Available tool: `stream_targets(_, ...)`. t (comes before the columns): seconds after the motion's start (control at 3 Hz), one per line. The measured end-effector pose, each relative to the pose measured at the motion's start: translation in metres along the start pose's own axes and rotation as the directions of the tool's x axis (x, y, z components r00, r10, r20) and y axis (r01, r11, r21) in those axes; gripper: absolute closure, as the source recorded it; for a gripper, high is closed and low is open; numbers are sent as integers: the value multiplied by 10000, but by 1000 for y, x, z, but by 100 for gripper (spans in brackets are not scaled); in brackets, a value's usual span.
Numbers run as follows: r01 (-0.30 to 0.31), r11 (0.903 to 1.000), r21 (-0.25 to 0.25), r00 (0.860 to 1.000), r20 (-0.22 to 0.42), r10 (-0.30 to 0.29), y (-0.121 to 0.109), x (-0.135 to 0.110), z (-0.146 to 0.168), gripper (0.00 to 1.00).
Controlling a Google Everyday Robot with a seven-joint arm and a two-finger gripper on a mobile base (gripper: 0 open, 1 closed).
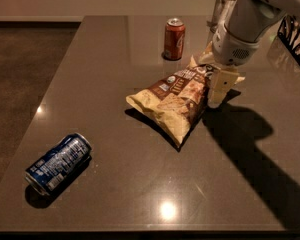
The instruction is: Move brown chip bag near pepsi can
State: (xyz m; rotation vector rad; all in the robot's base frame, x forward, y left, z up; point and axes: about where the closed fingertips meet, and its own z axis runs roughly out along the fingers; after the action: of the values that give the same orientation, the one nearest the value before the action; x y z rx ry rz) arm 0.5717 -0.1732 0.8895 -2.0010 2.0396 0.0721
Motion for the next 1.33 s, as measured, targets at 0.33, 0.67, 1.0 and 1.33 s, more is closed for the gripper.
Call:
stream_targets(0.33,224,9997,-42,9994,251,-223,0,-21,4,49)
stream_targets(0.67,340,9994,1,9982,503,-340,0,-39,1,73)
stream_targets(1.0,266,9996,54,9945,1016,-270,-3,-70,-12,96)
stream_targets(1.33,216,9997,79,9881,1522,-226,-9,-99,-25,100)
